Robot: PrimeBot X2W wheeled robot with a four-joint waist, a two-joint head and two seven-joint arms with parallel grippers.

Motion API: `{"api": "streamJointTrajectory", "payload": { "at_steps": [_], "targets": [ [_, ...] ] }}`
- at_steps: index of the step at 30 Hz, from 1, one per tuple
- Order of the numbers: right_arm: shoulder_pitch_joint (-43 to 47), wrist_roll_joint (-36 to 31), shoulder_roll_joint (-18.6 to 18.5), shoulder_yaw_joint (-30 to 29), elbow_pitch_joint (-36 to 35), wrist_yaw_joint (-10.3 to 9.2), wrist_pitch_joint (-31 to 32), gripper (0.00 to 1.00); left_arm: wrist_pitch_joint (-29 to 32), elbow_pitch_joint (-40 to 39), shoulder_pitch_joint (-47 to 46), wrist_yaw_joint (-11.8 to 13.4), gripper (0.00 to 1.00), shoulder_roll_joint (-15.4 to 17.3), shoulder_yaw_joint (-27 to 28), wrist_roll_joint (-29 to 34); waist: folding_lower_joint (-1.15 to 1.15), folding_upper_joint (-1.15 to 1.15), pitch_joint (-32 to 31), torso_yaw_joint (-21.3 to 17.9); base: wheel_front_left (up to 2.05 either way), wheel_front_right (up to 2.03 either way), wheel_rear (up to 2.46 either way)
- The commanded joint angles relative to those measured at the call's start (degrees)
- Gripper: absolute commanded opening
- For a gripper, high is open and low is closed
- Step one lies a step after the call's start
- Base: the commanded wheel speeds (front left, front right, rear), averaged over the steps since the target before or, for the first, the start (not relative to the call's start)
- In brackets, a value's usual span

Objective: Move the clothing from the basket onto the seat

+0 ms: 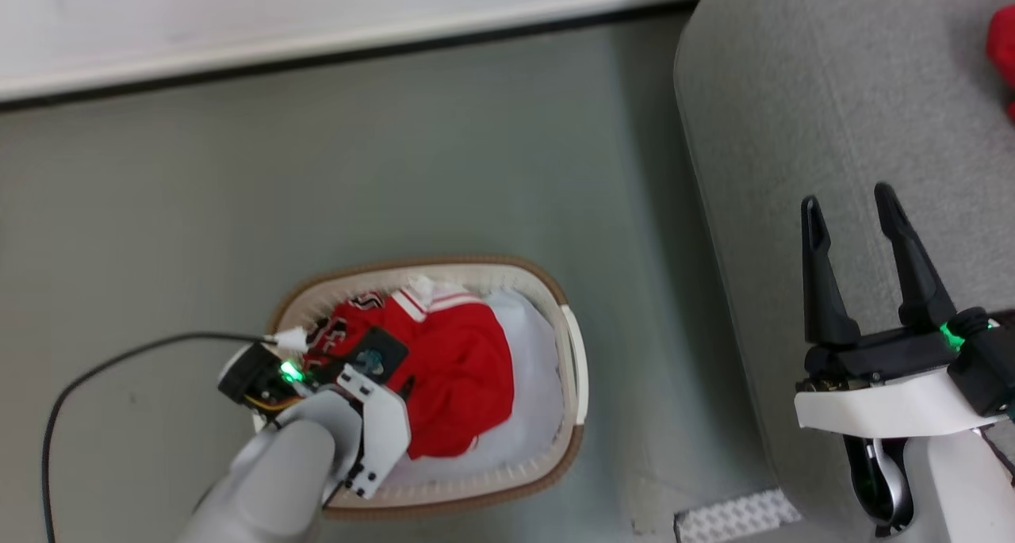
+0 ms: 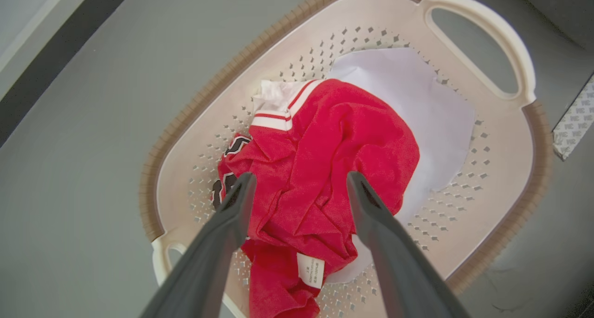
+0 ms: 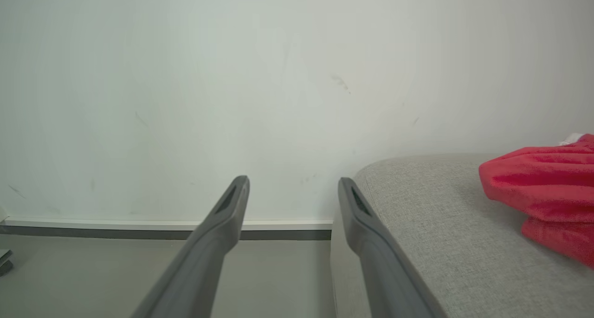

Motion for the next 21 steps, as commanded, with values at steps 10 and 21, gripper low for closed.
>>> {"api": "streamJointTrajectory", "payload": {
  "at_steps": [10,21],
  "targets": [
    [-3.2,2.2,-0.1,1.7,-6.6,-0.12,0.0,1.0,2.4,11.4,-10.7,1.3,1.0,1.0,-3.2,3.5,-0.02,0.0,14.3,-3.7,0.0,0.0,0.0],
    [-5.1,3.4,-0.1,2.4,-10.3,-0.13,0.0,1.0,1.0,16.1,-17.2,2.4,1.0,1.2,-5.7,4.9,-0.02,0.0,21.8,-3.9,0.0,0.0,0.0]
  ]
}}
